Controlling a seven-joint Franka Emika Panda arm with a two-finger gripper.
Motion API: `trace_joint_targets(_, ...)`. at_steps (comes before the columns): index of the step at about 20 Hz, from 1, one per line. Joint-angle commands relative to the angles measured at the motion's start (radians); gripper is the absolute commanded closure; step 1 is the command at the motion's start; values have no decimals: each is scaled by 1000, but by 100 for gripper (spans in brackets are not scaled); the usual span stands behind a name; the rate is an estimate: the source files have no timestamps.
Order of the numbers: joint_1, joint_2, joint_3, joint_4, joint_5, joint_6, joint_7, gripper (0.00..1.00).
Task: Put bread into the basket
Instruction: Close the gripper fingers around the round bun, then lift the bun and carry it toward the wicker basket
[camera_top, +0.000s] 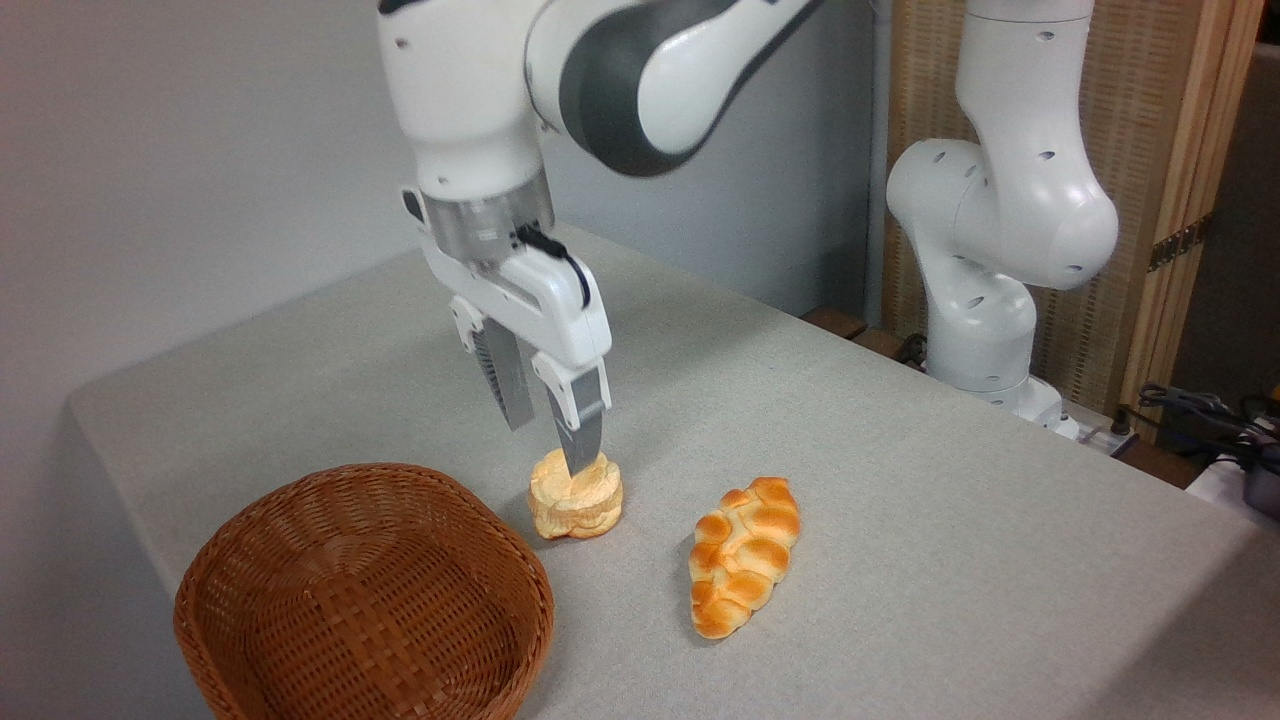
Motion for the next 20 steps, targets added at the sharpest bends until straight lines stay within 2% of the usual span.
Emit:
trace_joint_targets(1, 0, -24, 8, -91, 4, 79, 53, 0)
trace_joint_targets(18, -3, 48, 6, -92, 2, 98, 79, 0)
trace_joint_targets(19, -3, 48, 6, -92, 2, 99, 79, 1)
trace_joint_targets(20, -4, 47, 6, -92, 2, 98, 82, 18)
